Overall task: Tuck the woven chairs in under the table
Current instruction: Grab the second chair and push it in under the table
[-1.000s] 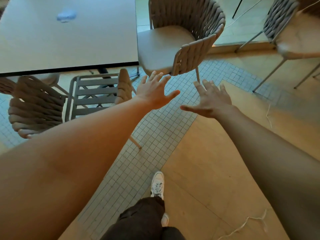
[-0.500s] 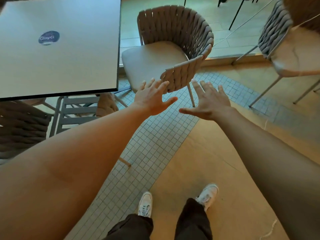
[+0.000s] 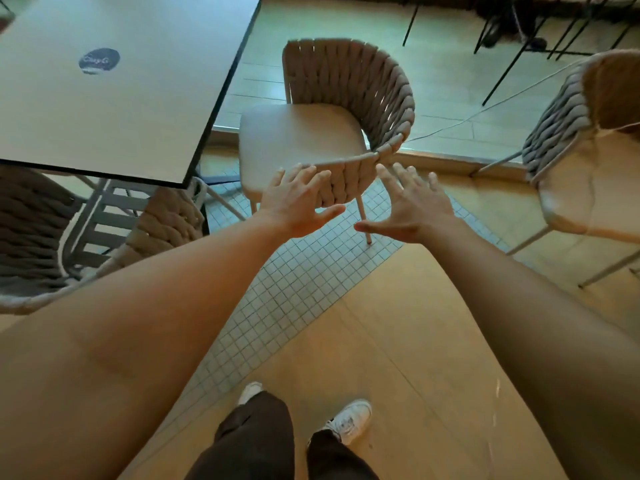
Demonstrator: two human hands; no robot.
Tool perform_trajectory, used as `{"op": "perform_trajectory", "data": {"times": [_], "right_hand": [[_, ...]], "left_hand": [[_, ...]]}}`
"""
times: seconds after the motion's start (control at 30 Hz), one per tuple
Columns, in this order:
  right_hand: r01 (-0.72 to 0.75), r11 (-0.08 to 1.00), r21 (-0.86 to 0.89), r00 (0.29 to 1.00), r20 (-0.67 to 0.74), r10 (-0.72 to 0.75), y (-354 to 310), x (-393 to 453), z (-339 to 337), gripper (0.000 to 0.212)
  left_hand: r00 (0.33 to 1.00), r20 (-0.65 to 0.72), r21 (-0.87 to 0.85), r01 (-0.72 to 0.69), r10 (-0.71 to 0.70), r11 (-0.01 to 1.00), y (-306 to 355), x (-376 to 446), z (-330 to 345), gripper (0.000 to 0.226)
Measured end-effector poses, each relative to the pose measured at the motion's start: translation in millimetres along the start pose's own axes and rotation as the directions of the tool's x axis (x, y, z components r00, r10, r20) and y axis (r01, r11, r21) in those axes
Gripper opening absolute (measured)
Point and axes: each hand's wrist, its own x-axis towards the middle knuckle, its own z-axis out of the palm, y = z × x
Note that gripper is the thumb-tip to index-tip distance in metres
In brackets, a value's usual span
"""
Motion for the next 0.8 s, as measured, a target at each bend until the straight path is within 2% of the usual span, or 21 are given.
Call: {"op": "perform_trajectory", "data": {"times": [0.33,0.8], "right_hand": [[0.110,0.994,-0.015,0.994,-0.008,-0.110,65,77,4,0.126],[0.211,0.977,0.012,0.977,0.023,-0.211,130,221,6,0.126]], "left_hand": [[0.999,0.019,-0.036,0.050,-0.049,0.998,28,84,19,0.083],[0.988,0.122,-0.036,0.101,-0.095,0.994,24,230,39,0.085]]}}
